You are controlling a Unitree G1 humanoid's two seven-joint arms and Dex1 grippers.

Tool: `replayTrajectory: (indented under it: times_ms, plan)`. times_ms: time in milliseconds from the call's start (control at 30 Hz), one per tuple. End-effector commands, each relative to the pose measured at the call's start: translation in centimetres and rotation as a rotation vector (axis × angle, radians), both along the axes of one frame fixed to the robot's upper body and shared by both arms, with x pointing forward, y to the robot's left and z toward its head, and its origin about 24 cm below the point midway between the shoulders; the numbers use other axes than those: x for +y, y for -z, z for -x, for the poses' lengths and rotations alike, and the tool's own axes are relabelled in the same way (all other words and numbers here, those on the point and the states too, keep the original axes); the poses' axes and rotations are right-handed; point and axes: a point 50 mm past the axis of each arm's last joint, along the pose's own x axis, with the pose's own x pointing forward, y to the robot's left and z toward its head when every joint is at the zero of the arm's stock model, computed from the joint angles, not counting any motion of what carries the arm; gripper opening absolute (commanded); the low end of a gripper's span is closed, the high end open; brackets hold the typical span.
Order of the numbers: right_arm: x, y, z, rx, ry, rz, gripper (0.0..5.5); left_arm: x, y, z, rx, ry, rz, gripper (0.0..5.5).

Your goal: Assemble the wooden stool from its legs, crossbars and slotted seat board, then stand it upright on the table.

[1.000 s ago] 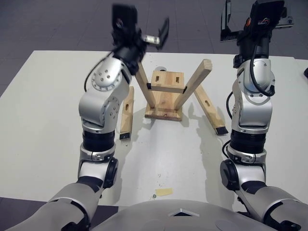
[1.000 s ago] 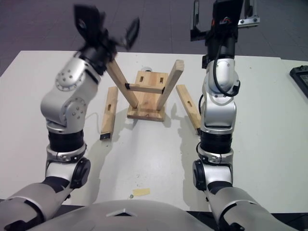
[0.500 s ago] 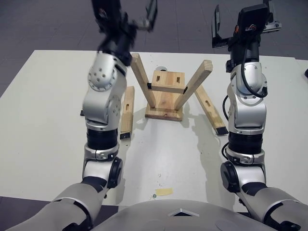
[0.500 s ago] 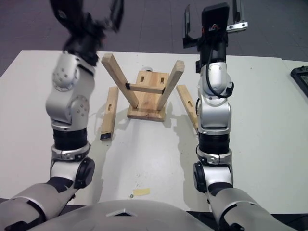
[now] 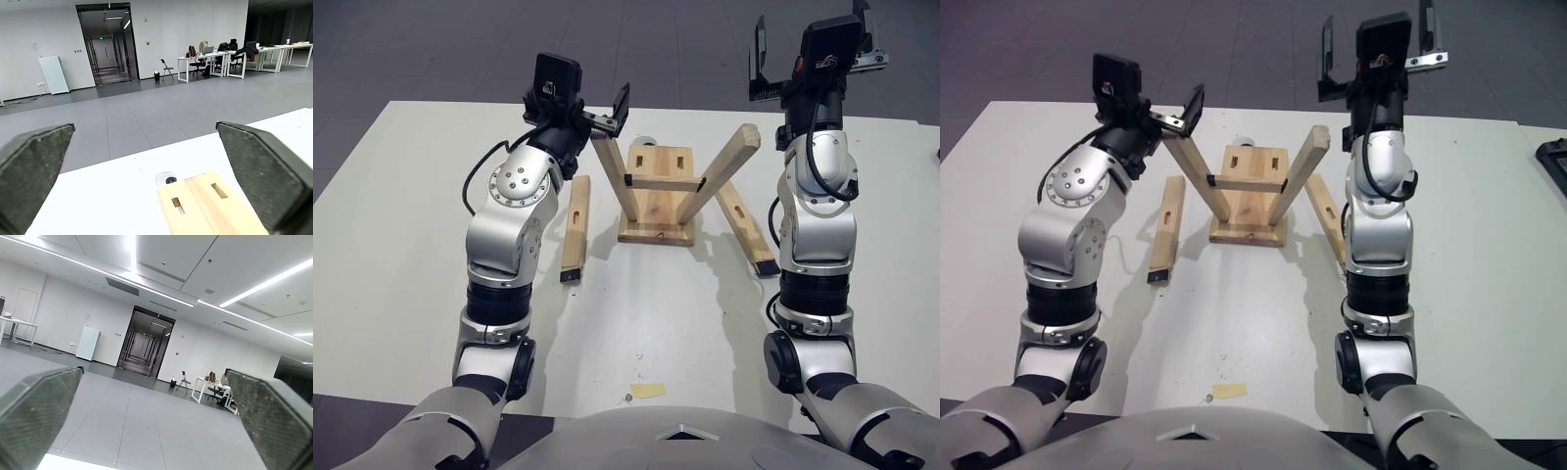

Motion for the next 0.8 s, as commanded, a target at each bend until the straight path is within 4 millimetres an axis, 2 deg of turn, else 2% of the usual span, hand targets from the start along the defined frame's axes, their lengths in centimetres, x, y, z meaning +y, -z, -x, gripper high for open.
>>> replayTrajectory:
  times_ms: [33,267,433,567,733,800]
  plan:
    - [-0.2,0.1,-0.1,0.013,0.0,0.005,5.4,-0.5,2.4,-0.9,0.095,-0.016,0.03,5.38]
    - [-0.2,0.4,-0.1,0.019,0.001,0.021,5.4,0.3,-0.5,-1.2,-0.074,-0.068,0.094,5.38]
    - [0.0,0.8,-0.2,0.036,-0.013,0.006,5.4,0.9,-4.9,-1.1,-0.274,-0.12,0.172,5.38]
    - [0.7,0.7,0.0,0.045,-0.075,-0.053,5.4,0.4,-6.8,-0.6,-0.383,-0.108,0.208,5.38]
    - [0.8,-1.3,0.5,-0.028,-0.113,-0.138,5.4,1.0,-7.4,-0.7,-0.428,-0.154,0.189,5.38]
    - [-1.3,-1.7,0.4,-0.041,-0.021,-0.245,5.4,2.2,-6.4,-1.1,-0.372,-0.239,0.187,5.38]
